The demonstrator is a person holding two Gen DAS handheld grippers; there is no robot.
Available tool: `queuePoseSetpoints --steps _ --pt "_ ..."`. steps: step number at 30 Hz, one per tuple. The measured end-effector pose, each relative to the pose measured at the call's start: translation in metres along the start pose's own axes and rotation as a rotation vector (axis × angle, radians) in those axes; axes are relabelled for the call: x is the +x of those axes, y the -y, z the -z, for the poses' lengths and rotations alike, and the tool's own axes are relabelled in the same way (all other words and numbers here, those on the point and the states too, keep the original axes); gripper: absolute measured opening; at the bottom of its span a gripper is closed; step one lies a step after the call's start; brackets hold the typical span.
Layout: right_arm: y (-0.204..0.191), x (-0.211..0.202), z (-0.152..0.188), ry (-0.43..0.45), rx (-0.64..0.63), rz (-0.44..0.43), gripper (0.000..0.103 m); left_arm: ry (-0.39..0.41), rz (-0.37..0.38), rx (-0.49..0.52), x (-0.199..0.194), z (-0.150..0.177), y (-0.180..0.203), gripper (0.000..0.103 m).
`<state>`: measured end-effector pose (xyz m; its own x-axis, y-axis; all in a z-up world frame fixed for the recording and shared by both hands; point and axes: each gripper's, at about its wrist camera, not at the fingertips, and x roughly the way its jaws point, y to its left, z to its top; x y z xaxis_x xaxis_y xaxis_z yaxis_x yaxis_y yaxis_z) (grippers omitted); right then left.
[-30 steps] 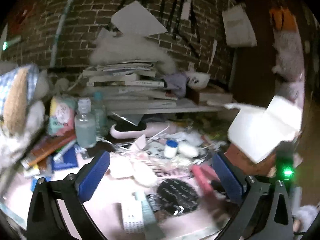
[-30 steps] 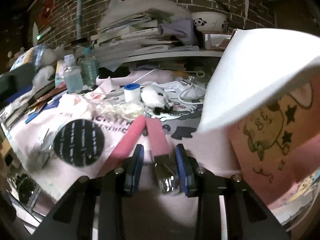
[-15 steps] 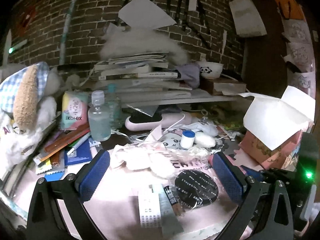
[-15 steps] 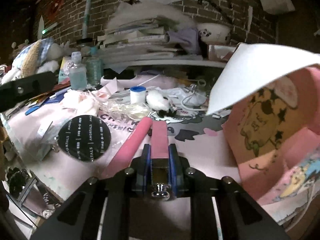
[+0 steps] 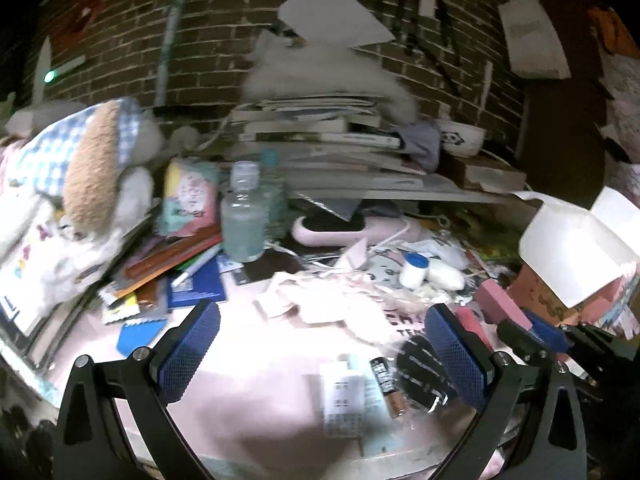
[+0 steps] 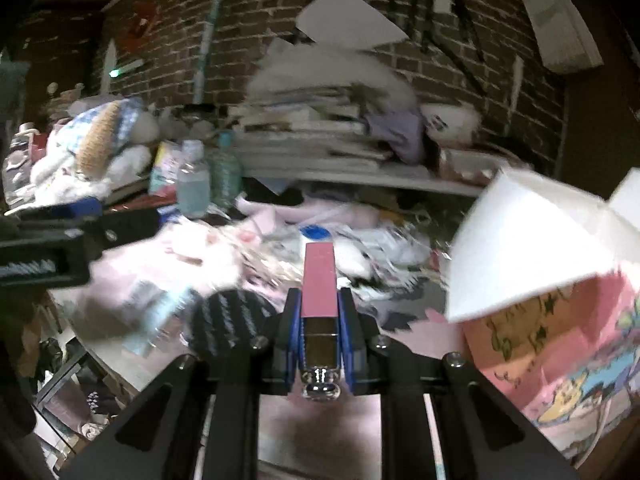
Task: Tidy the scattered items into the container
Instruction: 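Grasp the pink tube on the desk with the right tool, then carry the pink tube with the right tool into the white box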
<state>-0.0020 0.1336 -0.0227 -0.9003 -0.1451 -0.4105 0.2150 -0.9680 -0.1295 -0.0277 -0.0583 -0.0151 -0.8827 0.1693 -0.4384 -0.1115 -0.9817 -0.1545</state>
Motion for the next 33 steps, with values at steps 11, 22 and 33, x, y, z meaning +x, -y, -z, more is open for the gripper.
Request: queuePoseSetpoints --steps 11,22,33 --pt "0.0 -0.032 -0.048 0.117 -0.08 0.013 0.015 0.016 -0.013 -0.018 -0.006 0.001 -0.009 0.102" --pt "0.12 -0.056 -0.08 -0.084 0.047 0.048 0.015 0.025 0.032 -0.013 -0.003 0.001 -0.004 0.102" --pt "0.199 -0.02 -0.072 -0.434 0.124 0.063 0.015 0.022 0.054 -0.007 0.0 0.0 0.003 0.102"
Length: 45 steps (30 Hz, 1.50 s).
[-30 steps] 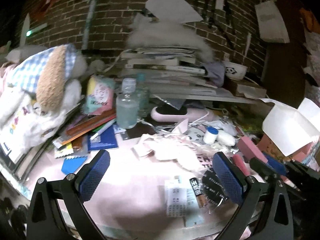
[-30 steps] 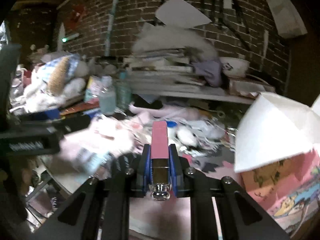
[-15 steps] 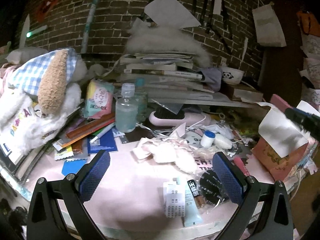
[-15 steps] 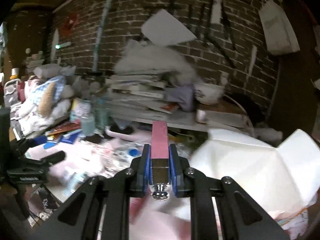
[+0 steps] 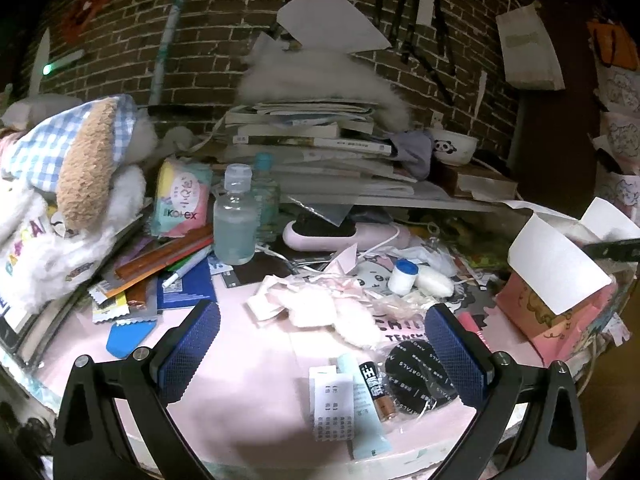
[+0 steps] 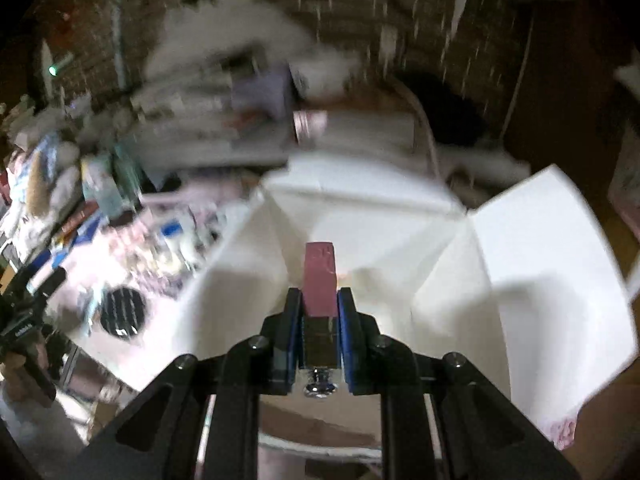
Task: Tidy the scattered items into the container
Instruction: 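Carry the pink tube with the right tool into the white box, then open the right tool to release the pink tube and withdraw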
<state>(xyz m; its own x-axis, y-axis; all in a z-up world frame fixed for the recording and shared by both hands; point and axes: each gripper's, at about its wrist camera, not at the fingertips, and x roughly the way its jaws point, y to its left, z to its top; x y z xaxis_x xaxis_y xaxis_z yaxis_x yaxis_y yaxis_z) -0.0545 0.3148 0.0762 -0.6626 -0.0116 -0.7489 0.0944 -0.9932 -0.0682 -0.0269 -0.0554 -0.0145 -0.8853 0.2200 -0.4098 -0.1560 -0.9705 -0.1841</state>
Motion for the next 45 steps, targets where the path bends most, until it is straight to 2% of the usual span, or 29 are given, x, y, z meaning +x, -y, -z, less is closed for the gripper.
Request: queuePoseSetpoints --steps 8,15,16,18,22,26,28,29,30,33,38,42,45 --pt "0.019 0.049 -0.011 -0.213 -0.023 0.027 0.015 -0.002 0.005 0.005 0.001 0.001 0.001 0.102" --pt "0.015 0.056 -0.012 -0.262 -0.067 0.05 0.016 -0.007 -0.006 -0.003 0.002 0.002 -0.002 0.102" --pt "0.016 0.056 -0.012 -0.263 -0.065 0.052 0.018 -0.008 -0.005 -0.001 0.002 0.002 -0.002 0.102" --pt "0.017 0.054 -0.013 -0.256 -0.058 0.051 0.037 -0.01 -0.006 0.002 0.003 0.003 -0.002 0.102" --pt "0.015 0.041 -0.012 -0.198 -0.046 0.046 0.039 -0.018 0.015 0.0 0.004 0.005 -0.005 0.102" --pt "-0.001 0.016 -0.011 -0.084 -0.065 0.038 0.039 -0.019 0.022 0.021 0.004 0.007 -0.004 0.102" --pt "-0.014 -0.001 -0.01 -0.008 -0.085 0.021 0.05 -0.018 0.005 0.042 0.004 0.008 -0.002 0.102" --pt "-0.022 -0.009 -0.009 0.034 -0.099 0.018 0.065 -0.015 -0.008 0.051 0.003 0.009 -0.002 0.102" --pt "-0.031 -0.017 -0.008 0.081 -0.113 0.012 0.072 -0.013 -0.016 0.057 0.003 0.01 -0.003 0.102" --pt "-0.059 -0.033 -0.007 0.189 -0.158 -0.029 0.074 -0.006 -0.022 0.074 0.0 0.013 -0.004 0.102" --pt "-0.106 -0.039 0.0 0.257 -0.199 -0.187 0.074 -0.016 -0.032 0.126 -0.001 0.023 0.001 0.1" --pt "-0.138 -0.031 0.01 0.281 -0.194 -0.316 0.074 -0.04 -0.045 0.153 0.003 0.03 0.002 0.081" --pt "-0.162 -0.015 0.024 0.259 -0.176 -0.408 0.074 -0.067 -0.049 0.154 0.004 0.036 -0.001 0.076"
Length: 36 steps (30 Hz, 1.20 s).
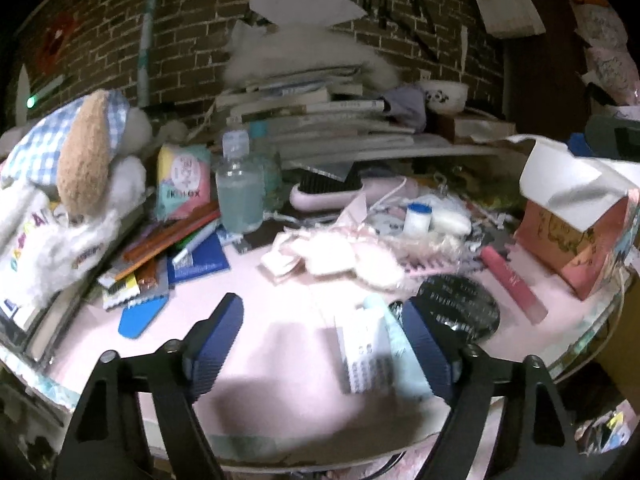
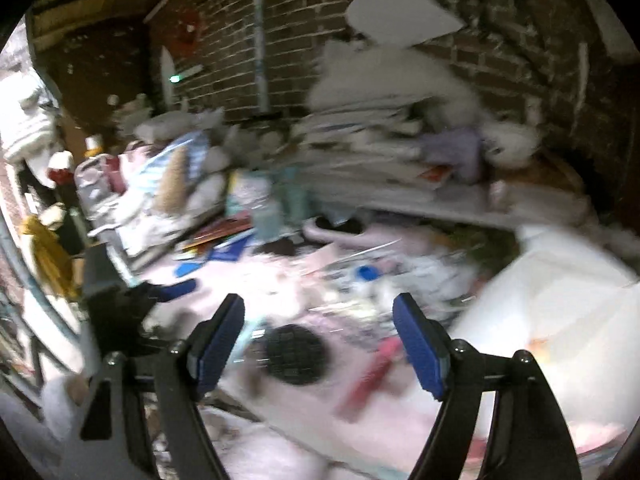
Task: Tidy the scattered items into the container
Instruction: 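Open the right tool to release the pink tube and withdraw, then grasp the white printed card on the desk with the left tool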
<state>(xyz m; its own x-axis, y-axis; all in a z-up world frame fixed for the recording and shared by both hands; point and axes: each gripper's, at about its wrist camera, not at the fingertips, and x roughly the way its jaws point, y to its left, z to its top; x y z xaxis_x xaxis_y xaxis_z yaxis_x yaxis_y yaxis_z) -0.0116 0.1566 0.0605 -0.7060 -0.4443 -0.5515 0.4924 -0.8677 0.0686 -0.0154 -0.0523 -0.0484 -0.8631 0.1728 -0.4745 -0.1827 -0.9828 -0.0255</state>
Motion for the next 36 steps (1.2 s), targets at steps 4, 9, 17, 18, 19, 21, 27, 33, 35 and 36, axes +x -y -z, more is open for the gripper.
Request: queuePoseSetpoints --steps 4,9,17,18,19,21,27,33,35,36 --pt "-0.013 0.027 0.023 0.002 0.064 -0.021 0.074 -0.002 0.01 0.027 -0.003 0.009 0.002 0.075" --pt "-0.01 0.05 0.047 -0.032 0.146 -0.017 0.074 -0.019 0.006 0.078 -0.004 0.018 0.007 0.075" --pt "-0.004 0.059 0.062 -0.063 0.148 0.0 0.074 -0.02 -0.032 0.107 0.0 0.02 0.0 0.054" --pt "-0.002 0.059 0.063 -0.066 0.155 -0.004 0.074 -0.029 -0.032 0.114 0.002 0.02 0.0 0.045" --pt "-0.001 0.06 0.064 -0.07 0.159 -0.007 0.074 -0.03 -0.028 0.123 0.003 0.021 0.001 0.043" --pt "0.001 0.063 0.065 -0.077 0.166 -0.01 0.074 -0.026 -0.02 0.132 0.004 0.02 0.005 0.039" --pt "0.006 0.069 0.071 -0.089 0.185 0.001 0.074 -0.028 0.041 0.141 0.008 0.019 0.012 0.021" --pt "0.009 0.071 0.076 -0.094 0.198 0.006 0.074 -0.046 0.049 0.159 0.008 0.016 0.016 0.018" --pt "0.01 0.071 0.076 -0.09 0.196 0.015 0.074 -0.052 0.061 0.16 0.008 0.016 0.017 0.018" --pt "0.01 0.071 0.076 -0.088 0.195 0.02 0.074 -0.054 0.066 0.162 0.009 0.015 0.017 0.018"
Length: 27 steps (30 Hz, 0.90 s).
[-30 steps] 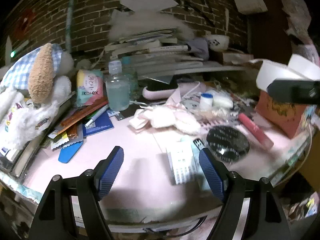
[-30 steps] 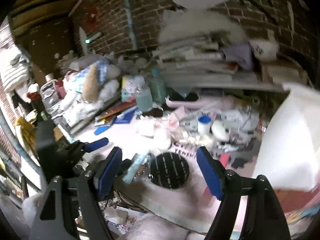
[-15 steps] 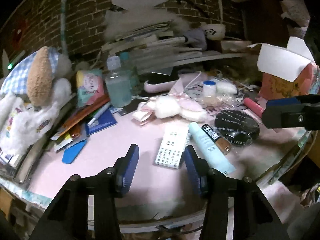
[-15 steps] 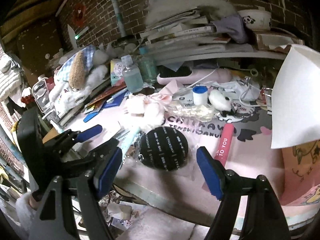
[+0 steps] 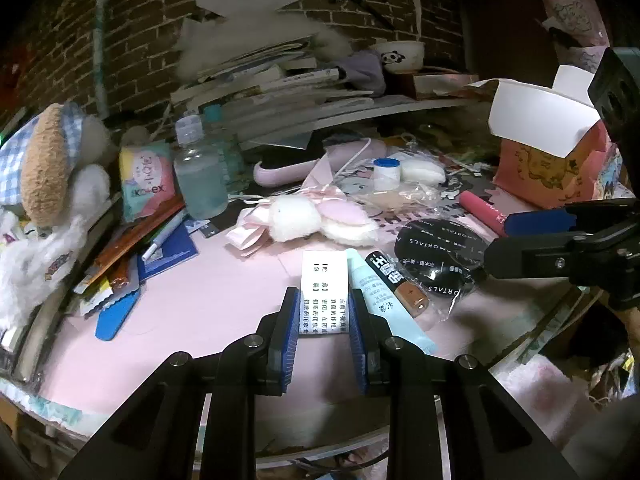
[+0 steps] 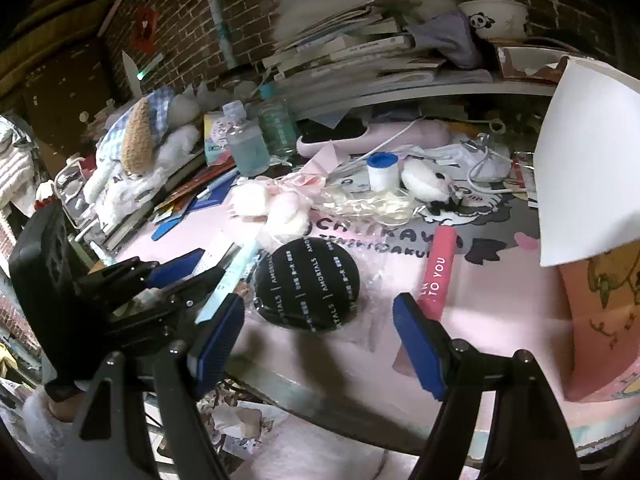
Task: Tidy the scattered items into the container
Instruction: 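Grasp the white printed card on the desk with the left tool, then carry the white card with the left tool toward the white box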
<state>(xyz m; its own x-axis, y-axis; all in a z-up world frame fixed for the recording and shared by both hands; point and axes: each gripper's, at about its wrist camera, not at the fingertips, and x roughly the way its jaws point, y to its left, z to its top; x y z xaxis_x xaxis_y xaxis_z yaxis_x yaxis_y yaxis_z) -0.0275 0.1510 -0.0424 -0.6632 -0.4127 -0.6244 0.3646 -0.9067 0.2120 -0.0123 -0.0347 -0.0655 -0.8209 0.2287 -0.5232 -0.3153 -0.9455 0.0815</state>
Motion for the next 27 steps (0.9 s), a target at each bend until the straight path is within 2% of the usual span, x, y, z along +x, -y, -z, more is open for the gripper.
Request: queuePoseSetpoints --steps 8,16,24,27 --pt "-0.001 -0.004 0.002 0.031 -0.011 0.031 0.074 0.021 0.004 -0.012 -0.003 -0.011 -0.002 0.018" --pt "-0.001 -0.012 0.003 0.085 -0.025 0.076 0.074 0.087 0.026 -0.011 -0.014 -0.042 -0.001 0.018" --pt "0.013 -0.021 0.001 0.127 0.022 0.121 0.074 0.168 0.133 0.02 -0.024 -0.09 0.023 0.018" --pt "0.017 -0.024 0.0 0.137 0.039 0.135 0.074 0.194 0.203 0.034 -0.025 -0.109 0.036 0.018"
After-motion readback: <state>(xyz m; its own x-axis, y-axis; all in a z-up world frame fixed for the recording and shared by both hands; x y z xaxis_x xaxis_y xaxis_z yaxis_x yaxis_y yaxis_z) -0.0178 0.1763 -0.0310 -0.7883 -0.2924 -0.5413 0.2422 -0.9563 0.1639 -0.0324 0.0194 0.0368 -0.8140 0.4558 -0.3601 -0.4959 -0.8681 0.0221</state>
